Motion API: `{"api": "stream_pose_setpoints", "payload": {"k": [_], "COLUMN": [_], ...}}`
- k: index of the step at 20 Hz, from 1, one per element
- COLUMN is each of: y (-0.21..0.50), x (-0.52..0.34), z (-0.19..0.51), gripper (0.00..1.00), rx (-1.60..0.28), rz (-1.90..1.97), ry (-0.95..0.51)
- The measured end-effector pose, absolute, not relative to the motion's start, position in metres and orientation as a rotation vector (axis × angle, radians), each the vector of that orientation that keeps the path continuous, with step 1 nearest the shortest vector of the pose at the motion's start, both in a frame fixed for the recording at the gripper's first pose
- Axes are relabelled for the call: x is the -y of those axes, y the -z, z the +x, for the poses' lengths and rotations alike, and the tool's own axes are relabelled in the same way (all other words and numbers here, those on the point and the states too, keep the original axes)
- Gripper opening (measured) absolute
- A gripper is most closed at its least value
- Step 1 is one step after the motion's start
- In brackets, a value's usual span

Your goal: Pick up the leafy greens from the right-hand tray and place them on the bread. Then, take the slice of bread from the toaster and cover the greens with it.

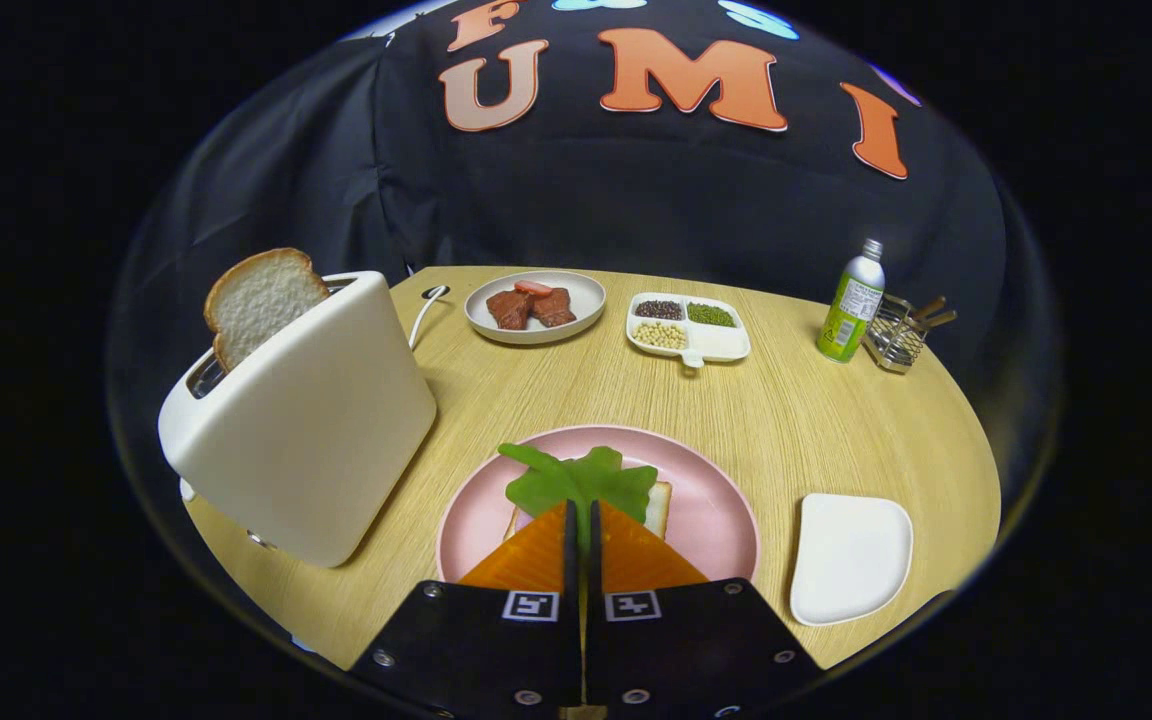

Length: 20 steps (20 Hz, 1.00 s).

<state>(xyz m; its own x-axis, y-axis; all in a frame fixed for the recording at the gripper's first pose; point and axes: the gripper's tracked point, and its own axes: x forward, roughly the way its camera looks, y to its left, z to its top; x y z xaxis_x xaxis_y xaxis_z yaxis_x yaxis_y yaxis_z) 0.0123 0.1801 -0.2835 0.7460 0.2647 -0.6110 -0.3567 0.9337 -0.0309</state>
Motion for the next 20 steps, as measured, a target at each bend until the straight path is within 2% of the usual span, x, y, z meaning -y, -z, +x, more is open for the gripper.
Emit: {"api": "stream_pose_setpoints", "payload": {"k": [3, 9, 11, 12, 13, 14, 18, 20], "y": [0.288, 0.289, 0.284, 0.282, 0.28, 0.276, 0.252, 0.238], "x": [-0.177, -0.165, -0.162, -0.16, -0.158, -0.158, -0.156, -0.159], "z": [0.009, 0.004, 0.003, 0.003, 0.003, 0.003, 0.003, 0.002], "gripper": [0.05, 0.24, 0.38, 0.5, 0.54, 0.62, 0.86, 0.93], "rx": [-0.659, -0.682, -0.67, -0.667, -0.666, -0.662, -0.623, -0.613], "rz": [-0.17, -0.189, -0.184, -0.181, -0.178, -0.174, -0.177, -0.187], "ry": [-0.33, -0.286, -0.272, -0.262, -0.248, -0.238, -0.196, -0.182]}}
